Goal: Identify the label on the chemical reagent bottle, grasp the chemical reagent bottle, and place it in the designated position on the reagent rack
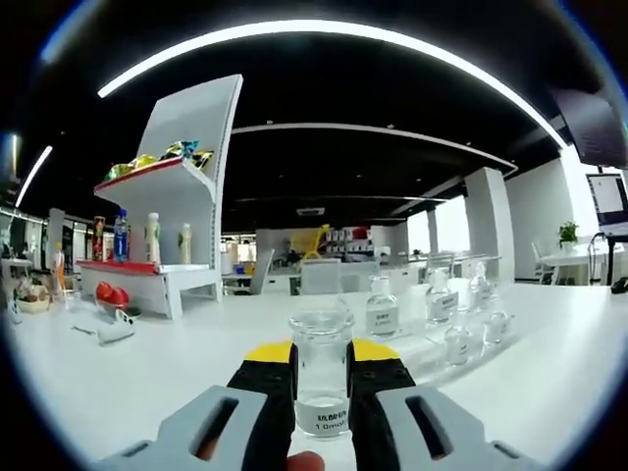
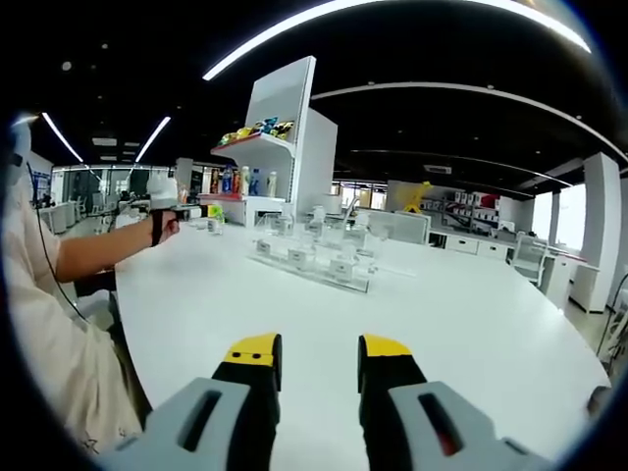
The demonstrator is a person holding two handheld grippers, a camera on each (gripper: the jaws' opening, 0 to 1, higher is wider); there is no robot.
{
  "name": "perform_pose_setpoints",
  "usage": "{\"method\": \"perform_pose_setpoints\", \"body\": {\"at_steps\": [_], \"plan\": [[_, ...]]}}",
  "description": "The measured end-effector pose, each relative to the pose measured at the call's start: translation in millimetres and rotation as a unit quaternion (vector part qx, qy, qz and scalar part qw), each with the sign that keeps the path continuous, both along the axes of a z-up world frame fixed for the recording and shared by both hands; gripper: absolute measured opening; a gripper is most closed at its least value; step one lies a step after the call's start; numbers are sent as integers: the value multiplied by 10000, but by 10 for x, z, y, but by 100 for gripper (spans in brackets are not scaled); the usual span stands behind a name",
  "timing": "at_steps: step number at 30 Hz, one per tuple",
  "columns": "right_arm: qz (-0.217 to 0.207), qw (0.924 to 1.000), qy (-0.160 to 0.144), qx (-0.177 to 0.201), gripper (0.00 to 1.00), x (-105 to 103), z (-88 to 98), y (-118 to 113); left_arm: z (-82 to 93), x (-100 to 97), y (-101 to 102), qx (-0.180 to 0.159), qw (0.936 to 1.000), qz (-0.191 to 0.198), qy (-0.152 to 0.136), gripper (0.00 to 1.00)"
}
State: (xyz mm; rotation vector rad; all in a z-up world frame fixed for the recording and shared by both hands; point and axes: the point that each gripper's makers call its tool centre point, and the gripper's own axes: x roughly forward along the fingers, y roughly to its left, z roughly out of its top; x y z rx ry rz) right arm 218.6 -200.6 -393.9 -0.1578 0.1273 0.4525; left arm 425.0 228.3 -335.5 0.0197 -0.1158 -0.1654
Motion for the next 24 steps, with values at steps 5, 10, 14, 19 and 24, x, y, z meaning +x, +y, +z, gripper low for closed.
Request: {"method": "perform_pose_setpoints", "body": {"at_steps": [5, 10, 14, 19, 24], "plan": [[52, 10000, -10, 0, 31, -10, 9, 44, 133, -12, -106, 97, 9999, -67, -126, 20], [71, 10000, 4, -21, 31, -20, 5, 59, 242, 26, -229, 80, 9996, -161, -209, 20], [73, 10000, -1, -22, 31, -21, 11, 50, 300, 79, -300, 59, 9995, -209, -207, 20], [66, 10000, -6, -23, 31, -23, 21, 30, 314, 156, -388, 89, 9995, -235, -175, 20], [64, 10000, 1, -45, 31, -18, 33, 22, 278, 219, -466, 57, 9995, -285, -133, 20]]}}
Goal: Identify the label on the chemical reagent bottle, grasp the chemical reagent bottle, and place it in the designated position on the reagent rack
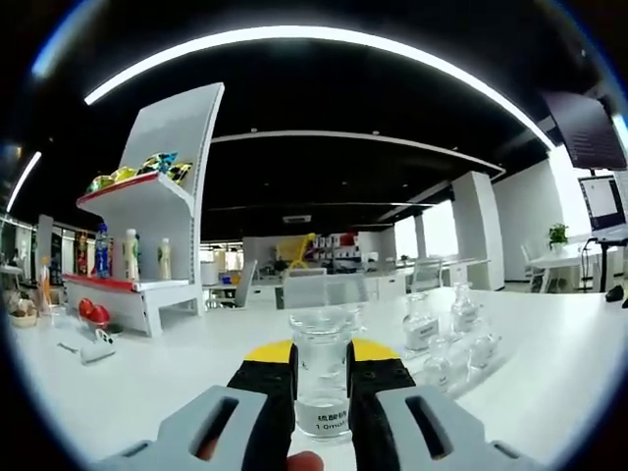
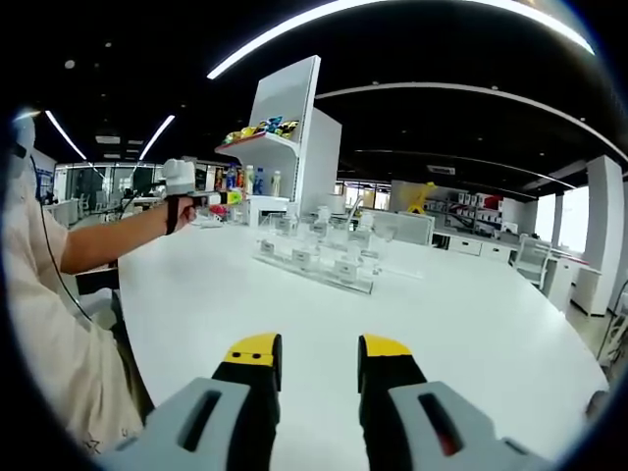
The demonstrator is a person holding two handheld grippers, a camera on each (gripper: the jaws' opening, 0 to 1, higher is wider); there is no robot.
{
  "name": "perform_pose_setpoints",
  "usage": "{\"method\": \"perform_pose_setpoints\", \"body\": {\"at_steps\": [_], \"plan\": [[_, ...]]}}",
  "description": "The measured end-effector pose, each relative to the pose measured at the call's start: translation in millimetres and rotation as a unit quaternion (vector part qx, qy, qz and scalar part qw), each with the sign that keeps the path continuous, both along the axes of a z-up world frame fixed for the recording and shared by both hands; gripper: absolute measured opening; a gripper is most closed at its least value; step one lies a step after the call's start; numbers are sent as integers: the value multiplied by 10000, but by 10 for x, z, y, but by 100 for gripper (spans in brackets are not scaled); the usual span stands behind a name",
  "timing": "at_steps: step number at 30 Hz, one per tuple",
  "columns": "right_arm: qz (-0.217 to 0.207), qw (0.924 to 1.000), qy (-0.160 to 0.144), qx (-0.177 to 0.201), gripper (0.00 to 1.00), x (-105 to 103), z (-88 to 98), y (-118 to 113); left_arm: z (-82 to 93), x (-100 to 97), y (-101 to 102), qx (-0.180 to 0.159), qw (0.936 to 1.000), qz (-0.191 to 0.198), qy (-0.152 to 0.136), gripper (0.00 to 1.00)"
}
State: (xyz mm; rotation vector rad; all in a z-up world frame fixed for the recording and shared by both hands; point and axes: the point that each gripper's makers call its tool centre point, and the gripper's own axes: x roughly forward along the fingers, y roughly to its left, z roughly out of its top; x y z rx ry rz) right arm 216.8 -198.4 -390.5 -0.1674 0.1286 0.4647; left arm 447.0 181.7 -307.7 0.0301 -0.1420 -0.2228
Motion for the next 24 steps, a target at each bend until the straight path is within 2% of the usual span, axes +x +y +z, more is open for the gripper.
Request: {"method": "perform_pose_setpoints", "body": {"at_steps": [15, 24], "plan": [[9, 10000, 16, -55, 31, 30, 35, -9, -99, 258, -162, -56, 9999, -87, 73, 20], [6, 9999, 97, -102, 31, 82, 20, -15, -19, 427, -268, -63, 9999, -116, -22, 20]]}}
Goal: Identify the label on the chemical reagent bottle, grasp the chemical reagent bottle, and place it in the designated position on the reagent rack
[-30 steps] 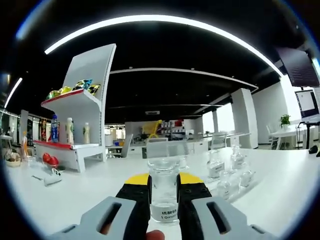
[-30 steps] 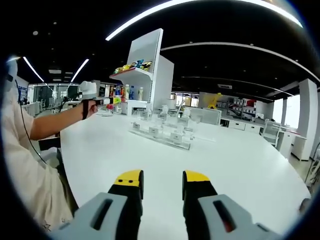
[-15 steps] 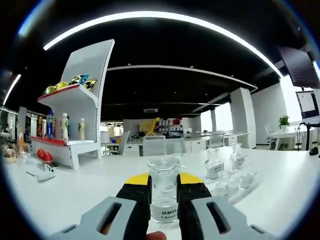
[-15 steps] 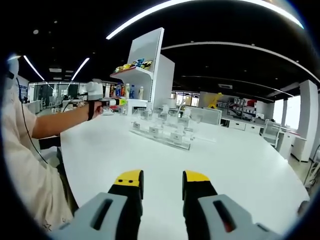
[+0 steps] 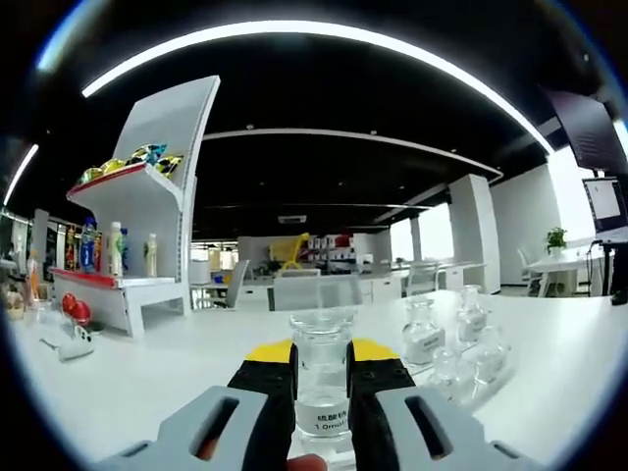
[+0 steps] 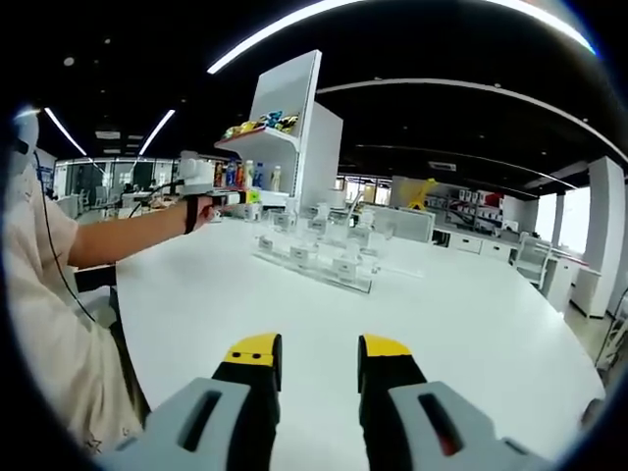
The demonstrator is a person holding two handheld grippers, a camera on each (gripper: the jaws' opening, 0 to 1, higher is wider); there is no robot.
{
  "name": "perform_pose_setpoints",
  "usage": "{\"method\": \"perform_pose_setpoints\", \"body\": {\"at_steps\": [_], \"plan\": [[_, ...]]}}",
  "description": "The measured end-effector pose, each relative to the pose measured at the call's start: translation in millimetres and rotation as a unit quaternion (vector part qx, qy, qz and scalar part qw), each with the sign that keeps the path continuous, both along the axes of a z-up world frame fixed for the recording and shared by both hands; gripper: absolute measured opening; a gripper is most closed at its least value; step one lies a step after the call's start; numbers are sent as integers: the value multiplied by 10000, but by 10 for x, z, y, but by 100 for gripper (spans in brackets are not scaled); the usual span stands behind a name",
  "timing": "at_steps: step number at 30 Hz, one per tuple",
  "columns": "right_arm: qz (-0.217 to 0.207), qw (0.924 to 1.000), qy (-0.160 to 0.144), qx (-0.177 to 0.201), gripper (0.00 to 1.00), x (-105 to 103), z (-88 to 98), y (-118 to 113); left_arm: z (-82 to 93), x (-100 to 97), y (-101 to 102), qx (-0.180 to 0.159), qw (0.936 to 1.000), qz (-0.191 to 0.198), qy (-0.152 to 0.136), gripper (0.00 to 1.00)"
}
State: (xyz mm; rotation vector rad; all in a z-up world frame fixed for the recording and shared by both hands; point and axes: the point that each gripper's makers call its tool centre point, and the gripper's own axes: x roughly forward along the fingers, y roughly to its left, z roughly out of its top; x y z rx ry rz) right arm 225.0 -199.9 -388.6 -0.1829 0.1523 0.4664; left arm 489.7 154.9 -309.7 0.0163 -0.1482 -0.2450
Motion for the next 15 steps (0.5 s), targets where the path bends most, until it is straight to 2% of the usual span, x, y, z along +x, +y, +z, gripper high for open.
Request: {"method": "perform_pose_setpoints", "body": {"at_steps": [4, 15], "plan": [[-12, 10000, 12, -11, 31, 21, 14, -11, 27, 116, -69, -43, 10000, -45, -39, 20], [2, 10000, 55, -5, 31, 79, -9, 5, 4, 271, -164, -83, 9998, -150, -83, 20]]}}
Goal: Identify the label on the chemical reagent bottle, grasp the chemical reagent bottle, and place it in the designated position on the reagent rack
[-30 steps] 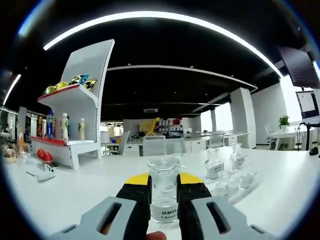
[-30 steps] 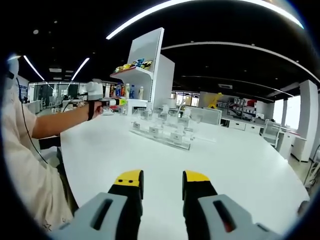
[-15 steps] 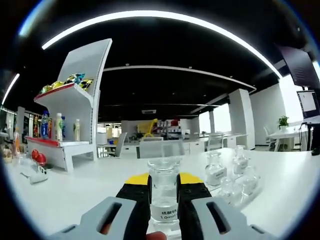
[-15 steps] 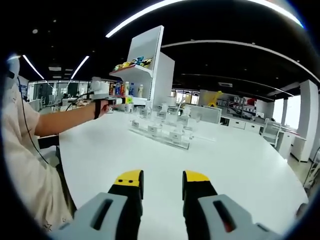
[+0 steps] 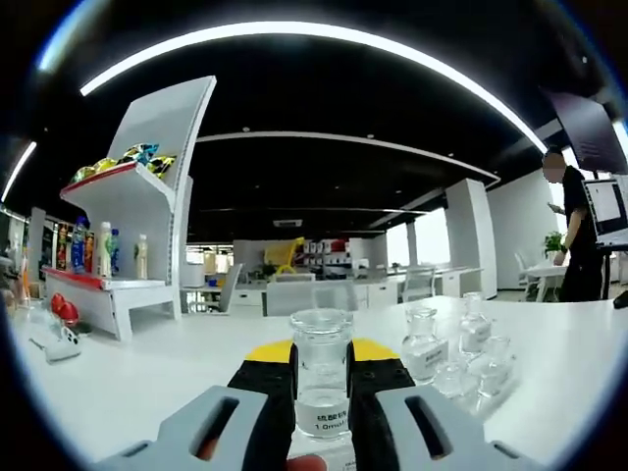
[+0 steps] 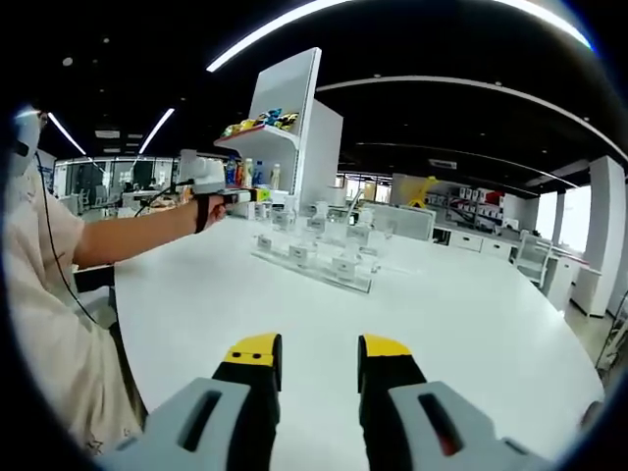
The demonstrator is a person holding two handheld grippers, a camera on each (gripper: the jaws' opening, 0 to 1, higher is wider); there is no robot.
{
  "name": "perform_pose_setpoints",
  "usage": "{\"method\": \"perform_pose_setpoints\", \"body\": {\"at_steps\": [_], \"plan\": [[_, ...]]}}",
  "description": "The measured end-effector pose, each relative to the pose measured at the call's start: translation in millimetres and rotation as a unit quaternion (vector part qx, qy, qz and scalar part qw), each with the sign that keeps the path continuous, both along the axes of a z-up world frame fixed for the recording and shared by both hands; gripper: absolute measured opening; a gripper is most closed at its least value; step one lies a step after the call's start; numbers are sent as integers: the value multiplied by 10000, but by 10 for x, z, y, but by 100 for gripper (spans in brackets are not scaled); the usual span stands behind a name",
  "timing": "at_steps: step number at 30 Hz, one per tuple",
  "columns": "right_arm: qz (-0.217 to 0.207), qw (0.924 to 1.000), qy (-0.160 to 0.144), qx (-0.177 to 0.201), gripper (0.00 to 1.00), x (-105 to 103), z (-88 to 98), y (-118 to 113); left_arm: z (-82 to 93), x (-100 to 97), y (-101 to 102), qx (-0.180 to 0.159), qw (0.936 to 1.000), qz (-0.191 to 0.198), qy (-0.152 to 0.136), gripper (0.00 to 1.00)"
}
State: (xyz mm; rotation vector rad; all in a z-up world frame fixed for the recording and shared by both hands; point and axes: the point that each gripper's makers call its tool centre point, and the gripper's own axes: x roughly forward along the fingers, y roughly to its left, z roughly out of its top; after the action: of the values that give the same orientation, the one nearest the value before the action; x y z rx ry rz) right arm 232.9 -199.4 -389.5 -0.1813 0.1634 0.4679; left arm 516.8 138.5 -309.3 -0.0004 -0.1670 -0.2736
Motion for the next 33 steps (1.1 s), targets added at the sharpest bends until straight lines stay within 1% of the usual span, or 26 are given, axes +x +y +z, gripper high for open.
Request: {"method": "perform_pose_setpoints", "body": {"at_steps": [5, 12, 21, 25, 33], "plan": [[9, 10000, 25, -3, 31, 16, -22, 0, -57, 45, -53, -29, 10000, -68, -8, 20], [0, 10000, 18, -13, 31, 23, -18, -23, -102, 99, -86, -18, 10000, -58, -53, 20], [-1, 10000, 33, -17, 31, 37, -28, -25, -218, 158, -110, 50, 10000, -59, -27, 20], [-4, 10000, 49, -22, 31, 43, -41, -27, -246, 175, -104, -44, 10000, -68, 21, 20], [10, 10000, 76, -35, 31, 56, -59, -15, -316, 203, -146, 27, 10000, -85, 24, 20]]}}
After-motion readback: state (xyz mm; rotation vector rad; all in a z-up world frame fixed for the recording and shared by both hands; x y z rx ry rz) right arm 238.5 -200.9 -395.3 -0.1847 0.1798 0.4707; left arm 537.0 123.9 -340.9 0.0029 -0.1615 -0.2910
